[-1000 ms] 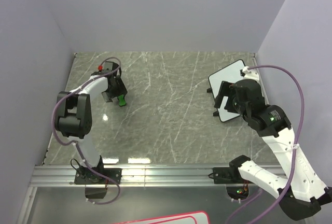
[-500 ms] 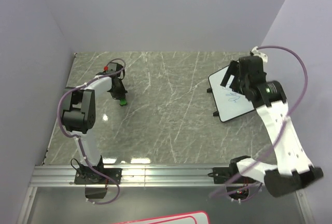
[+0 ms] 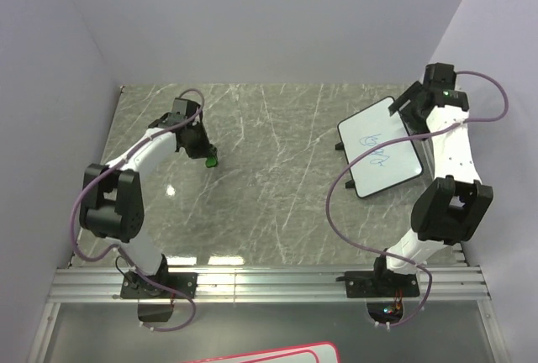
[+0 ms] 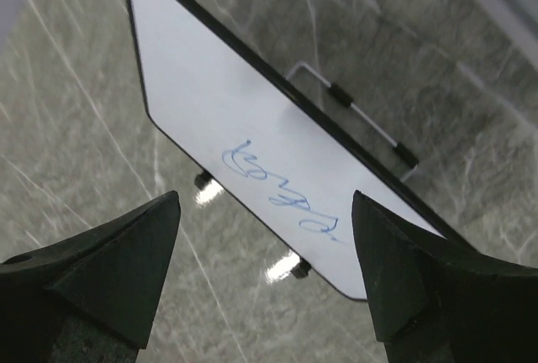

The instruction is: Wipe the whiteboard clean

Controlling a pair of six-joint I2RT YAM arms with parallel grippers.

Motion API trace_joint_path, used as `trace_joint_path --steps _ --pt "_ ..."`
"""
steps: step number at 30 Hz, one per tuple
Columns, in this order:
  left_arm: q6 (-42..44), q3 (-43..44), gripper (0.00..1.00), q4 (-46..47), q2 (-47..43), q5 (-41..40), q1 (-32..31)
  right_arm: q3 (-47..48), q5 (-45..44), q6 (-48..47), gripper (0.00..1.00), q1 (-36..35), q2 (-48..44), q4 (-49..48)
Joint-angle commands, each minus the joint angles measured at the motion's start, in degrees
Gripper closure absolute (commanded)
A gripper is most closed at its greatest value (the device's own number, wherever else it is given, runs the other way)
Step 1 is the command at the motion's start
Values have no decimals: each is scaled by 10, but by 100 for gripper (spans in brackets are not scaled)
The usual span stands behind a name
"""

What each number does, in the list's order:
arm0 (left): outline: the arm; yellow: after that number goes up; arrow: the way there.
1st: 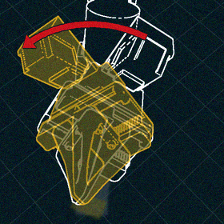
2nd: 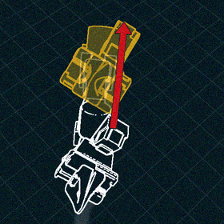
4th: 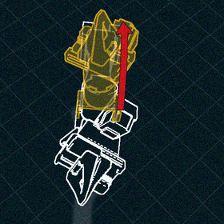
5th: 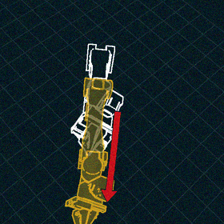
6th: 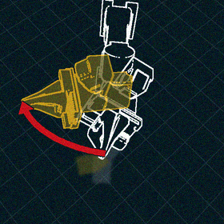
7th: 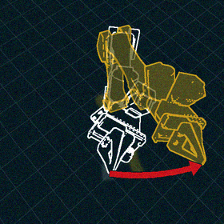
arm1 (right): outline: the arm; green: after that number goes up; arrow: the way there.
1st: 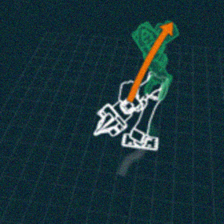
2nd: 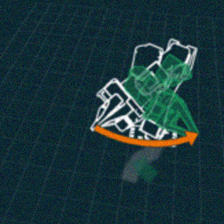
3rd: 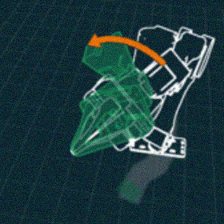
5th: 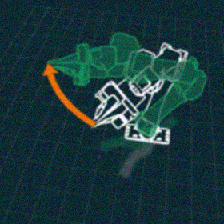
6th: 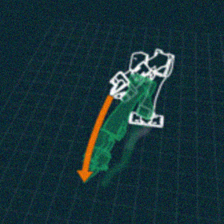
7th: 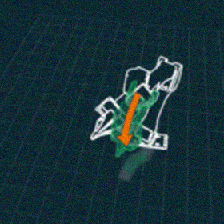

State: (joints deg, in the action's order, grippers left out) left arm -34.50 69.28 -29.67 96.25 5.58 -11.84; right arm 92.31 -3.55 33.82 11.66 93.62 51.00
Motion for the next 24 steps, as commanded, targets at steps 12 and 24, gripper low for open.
trace_joint_path --steps 12,24 --pt "29 -6 100 -15 -40 51 -1 -113 35 -89 12 66 -11 -178" --pt "41 -21 100 -22 -56 50 -1 -195 191 -108 26 78 -40 -274"
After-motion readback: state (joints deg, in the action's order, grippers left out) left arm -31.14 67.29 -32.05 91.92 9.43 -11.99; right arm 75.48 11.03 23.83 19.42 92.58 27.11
